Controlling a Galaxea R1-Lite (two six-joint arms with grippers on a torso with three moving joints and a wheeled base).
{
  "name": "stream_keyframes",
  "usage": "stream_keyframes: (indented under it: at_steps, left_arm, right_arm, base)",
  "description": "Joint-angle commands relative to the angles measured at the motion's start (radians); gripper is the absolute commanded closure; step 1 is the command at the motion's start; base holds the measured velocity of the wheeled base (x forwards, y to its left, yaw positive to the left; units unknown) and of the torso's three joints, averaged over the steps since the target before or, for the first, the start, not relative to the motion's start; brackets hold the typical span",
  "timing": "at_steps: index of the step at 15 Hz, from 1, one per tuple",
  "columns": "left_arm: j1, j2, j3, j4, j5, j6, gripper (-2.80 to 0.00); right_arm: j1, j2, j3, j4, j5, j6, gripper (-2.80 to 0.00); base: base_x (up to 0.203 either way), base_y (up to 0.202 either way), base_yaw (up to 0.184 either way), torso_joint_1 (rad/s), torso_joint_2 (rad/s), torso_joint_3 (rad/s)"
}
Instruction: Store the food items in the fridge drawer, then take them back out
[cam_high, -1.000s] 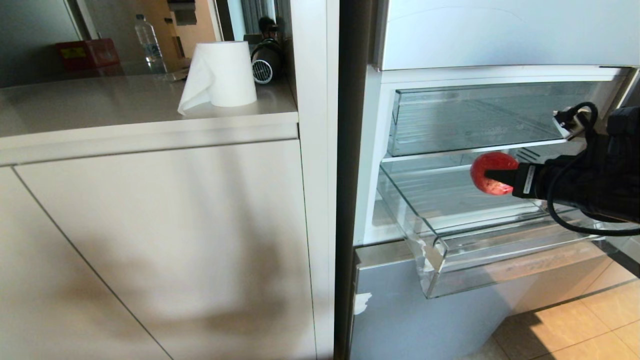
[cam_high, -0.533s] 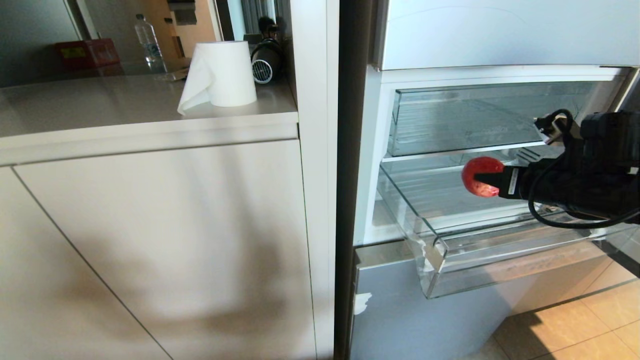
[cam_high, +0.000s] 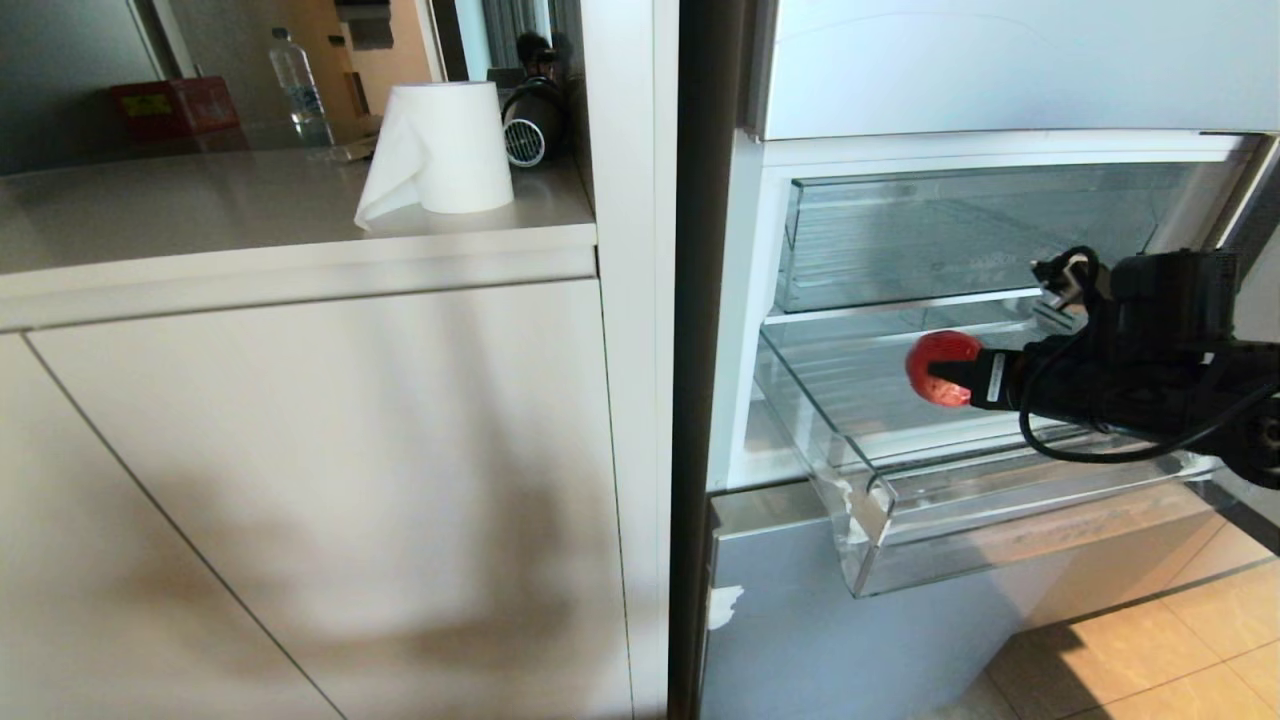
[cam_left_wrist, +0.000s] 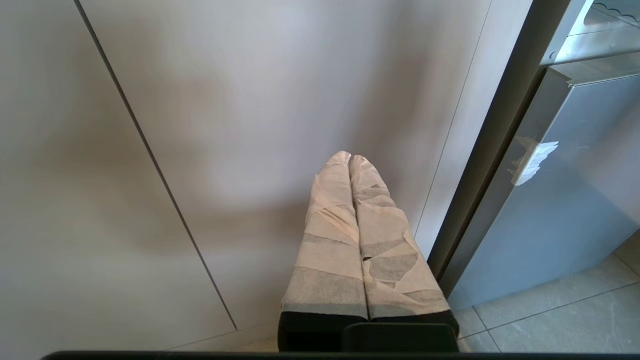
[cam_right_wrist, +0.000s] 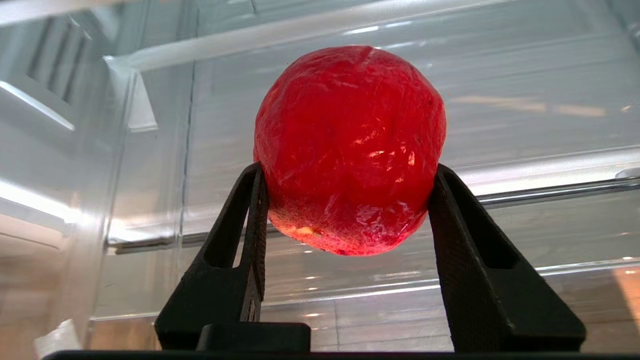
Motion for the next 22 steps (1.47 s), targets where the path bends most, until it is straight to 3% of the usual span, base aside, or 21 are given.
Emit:
stream_keyframes:
  at_steps: [1,2,9,13,14,19,22]
  left_arm:
    - [0.0,0.0,0.0,0.0,0.0,0.0,0.0]
    - [0.0,0.001,0.0,0.0,0.0,0.0,0.0]
    - [0.0,0.001,0.0,0.0,0.0,0.0,0.0]
    - [0.0,0.001,0.0,0.0,0.0,0.0,0.0]
    - [0.0,0.001,0.0,0.0,0.0,0.0,0.0]
    - [0.0,0.0,0.0,0.0,0.0,0.0,0.0]
    - [0.0,0.001,0.0,0.0,0.0,0.0,0.0]
  right_arm:
    - [0.002,0.018,-0.004,-0.007,0.001,0.0,0.0]
    - [0.0,0.019,-0.005,-0.008,0.001,0.0,-2.8]
    - [0.0,-0.035,-0.004,-0.01,-0.001,0.001,-2.8]
    - [-0.001,-0.319,0.085,-0.006,-0.008,0.001,-2.8]
    - [-0.001,-0.413,0.123,-0.005,-0.012,-0.001,0.0]
    - [0.0,-0.954,0.418,0.041,-0.022,-0.006,0.0]
    - [-0.008,-1.272,0.616,0.21,-0.033,-0.023,0.0]
  base:
    - [0.0,0.0,0.0,0.0,0.0,0.0]
    - [0.0,0.0,0.0,0.0,0.0,0.0]
    - [0.0,0.0,0.0,0.0,0.0,0.0]
    - [0.0,0.0,0.0,0.0,0.0,0.0]
    - [0.0,0.0,0.0,0.0,0.0,0.0]
    - [0.0,0.0,0.0,0.0,0.0,0.0]
    - [0.0,0.0,0.0,0.0,0.0,0.0]
